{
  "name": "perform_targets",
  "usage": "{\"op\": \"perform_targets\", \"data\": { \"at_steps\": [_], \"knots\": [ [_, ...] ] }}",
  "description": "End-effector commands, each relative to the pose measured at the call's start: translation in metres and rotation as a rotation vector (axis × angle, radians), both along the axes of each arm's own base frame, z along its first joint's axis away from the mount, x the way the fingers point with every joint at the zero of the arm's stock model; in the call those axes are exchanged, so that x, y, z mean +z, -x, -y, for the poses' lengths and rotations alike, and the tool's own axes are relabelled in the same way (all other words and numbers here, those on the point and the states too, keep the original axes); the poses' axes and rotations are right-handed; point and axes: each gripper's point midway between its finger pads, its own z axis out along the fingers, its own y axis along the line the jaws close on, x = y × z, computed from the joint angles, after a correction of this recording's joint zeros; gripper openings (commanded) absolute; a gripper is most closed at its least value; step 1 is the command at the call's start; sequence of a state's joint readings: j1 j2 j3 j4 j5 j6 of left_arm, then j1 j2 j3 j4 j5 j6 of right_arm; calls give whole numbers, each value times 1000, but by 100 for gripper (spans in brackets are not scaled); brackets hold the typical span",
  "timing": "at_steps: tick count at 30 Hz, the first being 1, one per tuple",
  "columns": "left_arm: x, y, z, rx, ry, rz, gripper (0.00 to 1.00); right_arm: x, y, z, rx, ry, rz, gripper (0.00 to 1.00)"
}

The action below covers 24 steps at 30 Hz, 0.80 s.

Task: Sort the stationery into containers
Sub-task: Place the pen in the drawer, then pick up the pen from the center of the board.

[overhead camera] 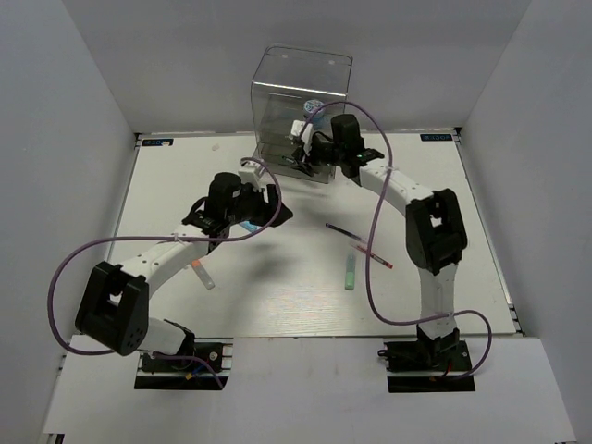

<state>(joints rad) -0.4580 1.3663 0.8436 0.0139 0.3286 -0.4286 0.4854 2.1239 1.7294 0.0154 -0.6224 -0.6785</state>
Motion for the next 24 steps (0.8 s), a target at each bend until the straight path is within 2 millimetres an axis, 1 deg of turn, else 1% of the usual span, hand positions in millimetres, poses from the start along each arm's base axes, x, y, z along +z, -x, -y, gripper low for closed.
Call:
{"op": "perform_targets", "data": {
  "at_steps": [1,2,3,4,5,6,7,8,9,10,11,12,13,14,15,16,17,18,19,20,21,22,23,24],
  "knots": [
    [23,8,32,-242,-10,165,72,77,40,14,19,-137,-45,43],
    [18,4,36,-266,-21,175,69,75,45,19,-1,-142,-79,40],
    [18,6,44,-321,-39,208,69,74,44,32,-37,-146,-106,32],
    [15,7,51,-355,-46,226,68,70,56,45,-70,-139,-133,27],
    [5,2,59,-399,-76,243,66,63,50,65,-134,-131,-168,23],
    [3,4,66,-447,-77,256,66,58,58,76,-163,-119,-182,16],
    [4,4,77,-486,-82,279,66,52,63,87,-197,-106,-191,12],
    [-1,6,83,-528,-89,286,66,45,66,100,-224,-92,-215,10],
    [-4,6,88,-587,-101,328,68,38,74,114,-253,-84,-237,10],
    [-20,7,95,-621,-125,310,68,44,79,121,-266,-90,-226,10],
    [-19,7,103,-653,-140,329,69,29,89,133,-294,-76,-262,10],
    [-24,5,107,-690,-172,367,69,26,91,142,-318,-78,-271,10],
    [-21,-5,110,-684,-195,405,69,24,93,149,-337,-78,-275,15],
    [-38,-2,114,-722,-224,385,69,25,102,154,-344,-84,-276,18],
    [-42,-3,118,-739,-243,400,69,17,107,160,-361,-81,-293,19],
    [-39,-13,121,-747,-275,457,69,16,108,167,-378,-88,-297,19],
    [-44,-13,125,-774,-293,467,69,12,114,170,-384,-88,-306,21],
    [-60,-18,124,-782,-327,449,67,9,119,175,-391,-90,-311,21],
    [-55,-23,133,-797,-342,488,67,7,123,180,-403,-94,-314,22],
    [-61,-27,133,-799,-360,476,66,11,126,183,-404,-101,-306,22],
    [-66,-26,139,-820,-368,473,65,8,127,187,-414,-109,-294,22],
    [-71,-34,145,-835,-381,479,63,10,127,190,-418,-114,-287,22],
    [-76,-33,149,-855,-389,475,63,10,127,192,-422,-117,-283,22],
    [-81,-29,153,-881,-400,464,63,8,132,194,-422,-118,-286,24]
  ]
}}
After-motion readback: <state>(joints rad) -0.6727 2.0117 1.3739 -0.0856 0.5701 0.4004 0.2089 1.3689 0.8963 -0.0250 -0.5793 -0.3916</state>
